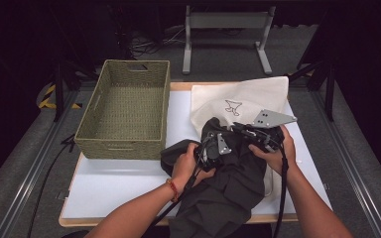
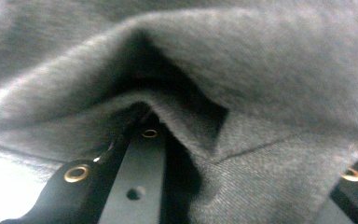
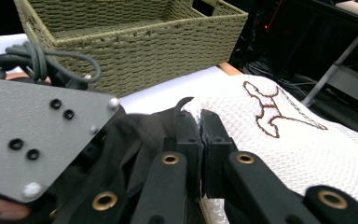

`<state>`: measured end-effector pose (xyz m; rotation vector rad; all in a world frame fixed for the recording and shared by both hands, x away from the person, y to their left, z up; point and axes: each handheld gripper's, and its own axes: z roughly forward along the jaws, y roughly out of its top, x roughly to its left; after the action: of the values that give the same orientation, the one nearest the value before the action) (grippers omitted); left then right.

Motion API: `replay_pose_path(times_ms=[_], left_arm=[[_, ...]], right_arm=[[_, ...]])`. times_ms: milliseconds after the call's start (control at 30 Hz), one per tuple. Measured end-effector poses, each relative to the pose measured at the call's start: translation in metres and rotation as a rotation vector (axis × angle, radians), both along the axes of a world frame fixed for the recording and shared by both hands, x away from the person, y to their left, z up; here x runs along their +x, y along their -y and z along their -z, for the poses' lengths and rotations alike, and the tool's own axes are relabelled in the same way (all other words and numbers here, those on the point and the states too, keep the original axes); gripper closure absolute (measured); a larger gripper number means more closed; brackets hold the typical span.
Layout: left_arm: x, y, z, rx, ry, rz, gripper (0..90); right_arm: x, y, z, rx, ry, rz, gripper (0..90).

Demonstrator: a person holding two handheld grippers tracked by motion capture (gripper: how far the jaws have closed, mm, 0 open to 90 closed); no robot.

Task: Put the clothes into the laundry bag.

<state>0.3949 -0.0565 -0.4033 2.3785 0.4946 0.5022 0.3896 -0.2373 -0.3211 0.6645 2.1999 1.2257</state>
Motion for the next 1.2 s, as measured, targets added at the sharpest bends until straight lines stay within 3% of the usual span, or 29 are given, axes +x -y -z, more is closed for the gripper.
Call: replay_pose_path(times_ms=[67,167,200,233,300,333,367,433,467,567,633,733,800,867,900,1000,1100,1167,1200], left_arm=[[0.000,0.002,-0.001,-0.011,0.000,-0.003,79.0],[-0.007,-0.005,-0.005,-0.058,0.021,0.053,77.5],[-0.009,-0.009,-0.007,-0.096,0.021,0.088,76.0],[-0.009,-0.009,-0.007,-0.096,0.021,0.088,74.7],[-0.013,-0.023,-0.014,-0.174,-0.019,0.133,67.8],[-0.013,-0.023,-0.014,-0.174,-0.019,0.133,61.9],[-0.019,-0.034,-0.024,-0.221,0.024,0.139,55.3],[-0.020,-0.037,-0.028,-0.241,0.026,0.134,44.9],[-0.018,-0.047,-0.037,-0.298,0.030,0.115,39.7],[-0.010,-0.052,-0.044,-0.290,0.037,0.092,29.7],[0.009,-0.055,-0.042,-0.302,-0.004,0.045,23.3],[0.019,-0.057,-0.035,-0.327,-0.048,0.031,9.6],[0.026,-0.060,-0.030,-0.379,-0.116,0.026,7.1],[0.030,-0.060,-0.027,-0.363,-0.128,0.007,4.2],[0.032,-0.057,-0.025,-0.331,-0.124,0.012,4.2],[0.040,-0.047,-0.016,-0.290,-0.188,0.057,4.6],[0.046,-0.038,-0.007,-0.240,-0.242,0.069,12.1],[0.048,-0.034,-0.004,-0.218,-0.213,0.059,18.7],[0.048,-0.033,-0.004,-0.207,-0.211,0.078,29.5]], right_arm=[[0.001,0.001,0.000,0.002,0.001,0.004,88.6],[0.002,0.004,-0.001,0.015,0.001,0.014,88.6],[0.002,0.005,-0.002,0.011,0.006,0.020,88.6],[0.003,0.006,-0.002,0.009,0.008,0.026,88.6],[0.004,0.008,-0.002,0.007,0.005,0.031,88.6],[0.005,0.008,-0.002,0.009,0.002,0.027,88.6],[0.004,0.009,-0.002,0.008,0.003,0.028,88.6],[0.004,0.009,-0.002,0.010,0.003,0.029,88.6],[0.002,0.010,-0.001,0.012,0.006,0.025,88.6],[0.001,0.010,0.000,0.014,0.002,0.021,88.6],[0.000,0.009,0.002,0.009,-0.002,0.014,88.6],[-0.001,0.008,0.003,0.002,-0.002,0.010,88.6],[-0.001,0.008,0.005,0.002,-0.007,0.004,88.6],[-0.001,0.008,0.006,0.000,-0.013,0.000,88.6],[-0.001,0.008,0.006,0.000,-0.013,0.000,88.6],[-0.001,0.006,0.007,-0.004,-0.018,-0.013,88.6],[-0.002,0.005,0.010,-0.008,-0.021,-0.022,88.6],[-0.002,0.004,0.011,-0.010,-0.025,-0.032,88.6],[-0.002,0.004,0.012,-0.016,-0.027,-0.032,88.6]])
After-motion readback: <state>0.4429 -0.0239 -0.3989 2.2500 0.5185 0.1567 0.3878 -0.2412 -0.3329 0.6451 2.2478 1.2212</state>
